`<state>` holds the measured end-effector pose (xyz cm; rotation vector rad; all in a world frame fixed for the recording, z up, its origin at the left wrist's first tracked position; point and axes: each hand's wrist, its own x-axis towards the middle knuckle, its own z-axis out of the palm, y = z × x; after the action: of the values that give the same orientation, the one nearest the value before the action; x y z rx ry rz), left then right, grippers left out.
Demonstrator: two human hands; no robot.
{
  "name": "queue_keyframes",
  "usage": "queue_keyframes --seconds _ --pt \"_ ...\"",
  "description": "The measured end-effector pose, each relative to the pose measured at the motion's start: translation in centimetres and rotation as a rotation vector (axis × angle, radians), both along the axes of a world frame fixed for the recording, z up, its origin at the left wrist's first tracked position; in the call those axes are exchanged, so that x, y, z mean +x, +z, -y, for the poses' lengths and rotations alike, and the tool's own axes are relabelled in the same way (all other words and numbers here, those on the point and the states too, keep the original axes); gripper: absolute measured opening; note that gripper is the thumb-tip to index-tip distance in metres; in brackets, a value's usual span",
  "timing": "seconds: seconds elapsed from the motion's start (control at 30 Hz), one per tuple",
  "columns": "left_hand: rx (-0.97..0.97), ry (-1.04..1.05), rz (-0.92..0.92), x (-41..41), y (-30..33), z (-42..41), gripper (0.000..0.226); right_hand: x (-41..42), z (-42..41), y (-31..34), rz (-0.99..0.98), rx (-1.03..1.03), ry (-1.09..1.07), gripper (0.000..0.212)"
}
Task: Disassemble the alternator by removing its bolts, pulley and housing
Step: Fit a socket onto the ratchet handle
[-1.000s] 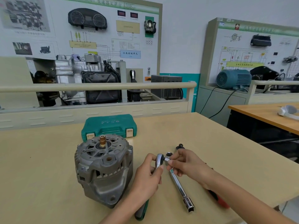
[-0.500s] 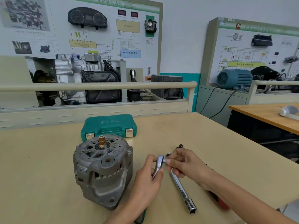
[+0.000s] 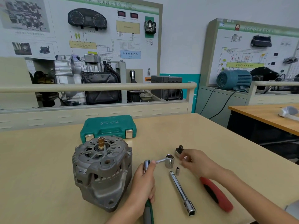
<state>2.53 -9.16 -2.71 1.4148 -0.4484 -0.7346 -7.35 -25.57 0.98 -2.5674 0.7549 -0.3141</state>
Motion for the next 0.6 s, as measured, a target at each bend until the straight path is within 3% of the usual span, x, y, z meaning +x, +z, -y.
queue_keyframes --seconds 0.13,0.3,0.6 --pt "-0.051 0.014 -0.159 0.2 0.0 0.2 0.028 0.8 -0.3 -1.6 -0.16 -0.104 0.016 0.033" --pt "-0.056 -0.001 -0.269 0.8 -0.1 0.0 0.024 1.6 -0.5 -2.6 -0.181 -0.135 0.017 0.026" --pt "-0.023 -0.018 -0.23 0.9 -0.8 0.0 0.014 1.3 -0.7 -2.5 -0.174 -0.101 -0.001 0.022"
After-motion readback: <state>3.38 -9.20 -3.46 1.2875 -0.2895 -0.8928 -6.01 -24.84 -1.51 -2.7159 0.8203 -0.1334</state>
